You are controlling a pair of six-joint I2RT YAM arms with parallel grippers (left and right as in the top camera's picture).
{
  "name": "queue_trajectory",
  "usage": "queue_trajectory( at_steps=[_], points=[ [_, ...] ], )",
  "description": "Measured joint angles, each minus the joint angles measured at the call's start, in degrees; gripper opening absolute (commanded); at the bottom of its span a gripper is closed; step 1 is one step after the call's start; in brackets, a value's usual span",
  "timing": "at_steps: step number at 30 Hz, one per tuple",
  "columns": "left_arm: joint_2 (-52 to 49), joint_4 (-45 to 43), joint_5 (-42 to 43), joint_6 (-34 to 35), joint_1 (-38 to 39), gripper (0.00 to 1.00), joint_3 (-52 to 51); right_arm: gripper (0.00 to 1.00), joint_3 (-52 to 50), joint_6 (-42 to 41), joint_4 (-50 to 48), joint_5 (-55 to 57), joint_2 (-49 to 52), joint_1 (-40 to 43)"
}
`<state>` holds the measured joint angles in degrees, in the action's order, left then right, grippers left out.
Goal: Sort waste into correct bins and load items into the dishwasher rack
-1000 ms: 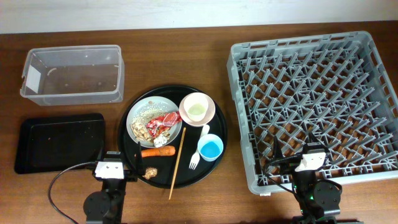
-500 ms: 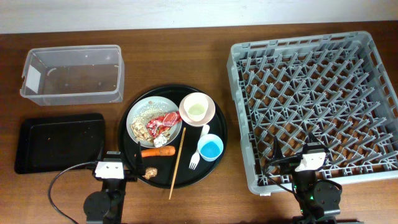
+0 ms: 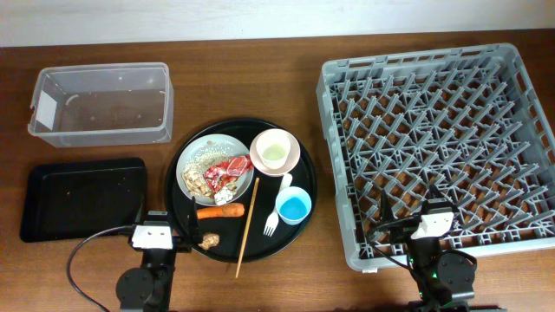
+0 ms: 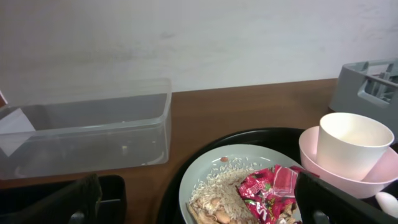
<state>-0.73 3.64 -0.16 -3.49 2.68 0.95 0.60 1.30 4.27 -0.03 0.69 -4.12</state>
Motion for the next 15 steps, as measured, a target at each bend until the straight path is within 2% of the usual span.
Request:
queue_trajectory(
  at_steps=[6,9,15],
  points=[
    [-0.70,0.98,1.55,0.02,0.00,0.99,0.00,0.99,0.07,0.00,0.20,0.00,0.00,0.00],
    [-1.36,1.01,3.08,0.04,0.00,0.99,0.00,0.99,1.73,0.02,3.23,0.00,0.90,0.00],
    [-4.11,3.23,4.31,0.11,0.00,0.99,1.31,0.99,10.73,0.00,9.57,-0.02,9.49,0.00]
  ],
)
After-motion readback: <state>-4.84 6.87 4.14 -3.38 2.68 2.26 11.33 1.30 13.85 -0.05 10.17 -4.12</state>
